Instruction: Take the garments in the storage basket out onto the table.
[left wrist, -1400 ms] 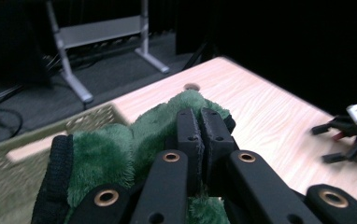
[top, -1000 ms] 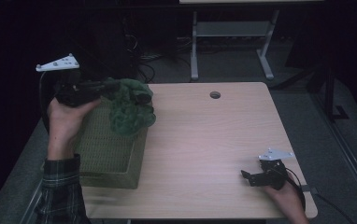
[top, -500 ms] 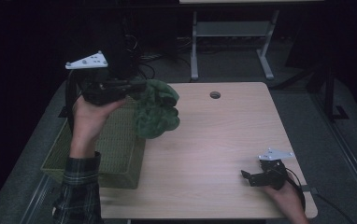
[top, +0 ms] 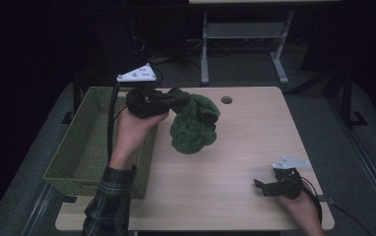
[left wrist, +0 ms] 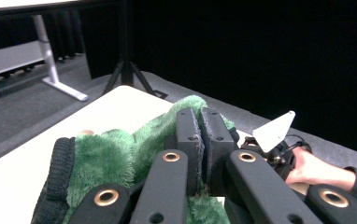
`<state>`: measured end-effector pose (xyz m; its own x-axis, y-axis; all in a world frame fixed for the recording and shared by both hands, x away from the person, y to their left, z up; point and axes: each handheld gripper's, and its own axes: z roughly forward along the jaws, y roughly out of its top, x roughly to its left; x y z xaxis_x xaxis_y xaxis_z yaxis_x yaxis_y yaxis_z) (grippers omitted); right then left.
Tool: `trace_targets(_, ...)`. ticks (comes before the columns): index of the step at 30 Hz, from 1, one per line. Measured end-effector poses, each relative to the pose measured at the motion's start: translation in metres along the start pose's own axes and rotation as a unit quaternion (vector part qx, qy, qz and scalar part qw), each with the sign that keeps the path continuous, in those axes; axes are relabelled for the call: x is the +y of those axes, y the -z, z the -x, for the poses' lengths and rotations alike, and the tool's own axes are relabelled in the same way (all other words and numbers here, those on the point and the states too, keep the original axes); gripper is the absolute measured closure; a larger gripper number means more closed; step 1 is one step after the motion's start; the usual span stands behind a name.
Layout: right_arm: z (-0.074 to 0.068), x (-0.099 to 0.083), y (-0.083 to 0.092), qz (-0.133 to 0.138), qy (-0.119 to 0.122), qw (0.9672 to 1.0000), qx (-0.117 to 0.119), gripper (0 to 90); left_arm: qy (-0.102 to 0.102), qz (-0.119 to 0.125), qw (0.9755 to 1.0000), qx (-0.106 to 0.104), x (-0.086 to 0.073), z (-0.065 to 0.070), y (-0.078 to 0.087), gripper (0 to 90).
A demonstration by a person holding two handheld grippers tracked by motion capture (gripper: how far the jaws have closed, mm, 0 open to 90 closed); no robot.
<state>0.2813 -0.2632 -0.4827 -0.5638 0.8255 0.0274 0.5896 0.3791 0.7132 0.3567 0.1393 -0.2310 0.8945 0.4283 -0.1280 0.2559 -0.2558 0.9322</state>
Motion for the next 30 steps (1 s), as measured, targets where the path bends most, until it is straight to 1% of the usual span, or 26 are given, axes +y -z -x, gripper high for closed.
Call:
trace_targets(1, 0.000, 0.000, 0.000, 0.000, 0.000, 1.0000, 0.000, 6.9, 0.000, 0.000, 1.0000, -0.003, -0.001, 0.001, -0.004, 87.6)
trace_targets(2, 0.000, 0.000, 0.000, 0.000, 0.000, 1.0000, 0.000, 6.9, 0.000, 0.000, 1.0000, -0.003, -0.001, 0.001, -0.004, 87.6)
trace_targets(3, 0.000, 0.000, 0.000, 0.000, 0.000, 1.0000, 0.000, 6.9, 0.002, -0.001, 1.0000, -0.010, -0.004, 0.005, -0.013, 87.6)
trace_targets(8, 0.000, 0.000, 0.000, -0.001, -0.001, 1.0000, 0.000, 6.9, 0.002, -0.014, 0.9996, -0.026, -0.015, 0.013, -0.036, 87.6)
trace_targets(13, 0.000, 0.000, 0.000, -0.001, -0.002, 1.0000, 0.000, 6.9, 0.007, -0.026, 0.9988, -0.041, -0.029, 0.016, -0.058, 87.6)
trace_targets(14, 0.000, 0.000, 0.000, -0.001, -0.002, 1.0000, 0.000, 6.9, 0.007, -0.026, 0.9988, -0.041, -0.029, 0.016, -0.058, 87.5)
trace_targets(15, 0.000, 0.000, 0.000, -0.001, -0.001, 1.0000, 0.000, 6.9, 0.008, -0.029, 0.9985, -0.046, -0.035, 0.017, -0.066, 87.6)
trace_targets(19, 0.000, 0.000, 0.000, -0.001, -0.002, 1.0000, 0.000, 6.9, 0.016, -0.035, 0.9979, -0.053, -0.046, 0.020, -0.082, 87.6)
trace_targets(20, 0.000, 0.000, 0.000, -0.001, -0.002, 1.0000, 0.000, 6.9, 0.016, -0.035, 0.9979, -0.053, -0.046, 0.020, -0.082, 87.6)
trace_targets(21, 0.000, 0.000, 0.000, -0.001, -0.001, 1.0000, 0.000, 6.9, 0.024, -0.037, 0.9973, -0.059, -0.054, 0.021, -0.089, 87.6)
trace_targets(22, 0.000, 0.000, 0.000, -0.001, -0.002, 1.0000, 0.000, 6.9, 0.024, -0.037, 0.9973, -0.059, -0.054, 0.021, -0.089, 87.6)
trace_targets(23, 0.000, 0.000, 0.000, -0.001, -0.002, 1.0000, 0.000, 6.9, 0.029, -0.039, 0.9966, -0.066, -0.061, 0.023, -0.097, 87.6)
trace_targets(26, 0.000, 0.000, 0.000, 0.000, -0.001, 1.0000, 0.000, 6.9, 0.034, -0.050, 0.9954, -0.075, -0.072, 0.025, -0.109, 87.6)
trace_targets(28, 0.000, 0.000, 0.000, 0.000, -0.001, 1.0000, 0.000, 6.9, 0.040, -0.052, 0.9947, -0.080, -0.079, 0.027, -0.118, 87.6)
trace_targets(30, 0.000, 0.000, 0.000, 0.000, -0.001, 1.0000, 0.000, 6.9, 0.042, -0.059, 0.9941, -0.082, -0.085, 0.026, -0.123, 87.6)
